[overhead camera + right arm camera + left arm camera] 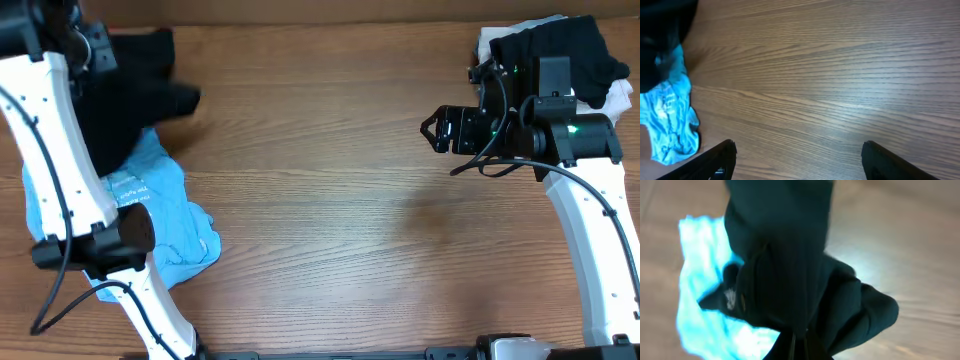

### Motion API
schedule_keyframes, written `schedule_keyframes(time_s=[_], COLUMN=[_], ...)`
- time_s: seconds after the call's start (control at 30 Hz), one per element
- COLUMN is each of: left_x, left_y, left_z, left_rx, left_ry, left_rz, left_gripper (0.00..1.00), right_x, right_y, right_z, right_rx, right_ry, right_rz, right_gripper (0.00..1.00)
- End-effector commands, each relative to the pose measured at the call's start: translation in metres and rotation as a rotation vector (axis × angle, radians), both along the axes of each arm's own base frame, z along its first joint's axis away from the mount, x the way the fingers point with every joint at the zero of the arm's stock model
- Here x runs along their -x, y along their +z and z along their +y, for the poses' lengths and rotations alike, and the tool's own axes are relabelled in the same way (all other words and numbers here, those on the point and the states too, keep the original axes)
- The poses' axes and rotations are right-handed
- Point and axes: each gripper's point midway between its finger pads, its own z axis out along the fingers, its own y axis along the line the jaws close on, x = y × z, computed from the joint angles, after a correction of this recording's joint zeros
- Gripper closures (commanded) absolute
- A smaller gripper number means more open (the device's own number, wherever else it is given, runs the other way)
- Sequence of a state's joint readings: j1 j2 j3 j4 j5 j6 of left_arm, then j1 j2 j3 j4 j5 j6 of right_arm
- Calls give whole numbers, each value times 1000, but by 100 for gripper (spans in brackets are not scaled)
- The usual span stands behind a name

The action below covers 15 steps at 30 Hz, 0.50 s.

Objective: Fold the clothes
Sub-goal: 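Lift the black shirt with the left gripper and drop it mid-table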

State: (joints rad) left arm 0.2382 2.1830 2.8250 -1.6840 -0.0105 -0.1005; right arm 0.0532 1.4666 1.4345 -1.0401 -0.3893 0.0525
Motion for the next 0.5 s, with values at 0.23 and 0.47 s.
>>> schedule_keyframes(time_s=[0.23, 0.47], left_x=[15, 31], left_y=[165, 214], left_z=[-117, -193], left_rx=[315, 433], left_ry=[-425, -681], left_rz=[-586, -739], left_gripper=[96, 96], right_x=[-4, -5], right_y=[20, 29], right_z=[20, 28], right_rx=[-101, -152], right_ry=[65, 101], right_rz=[-49, -73], right_gripper=[18, 20])
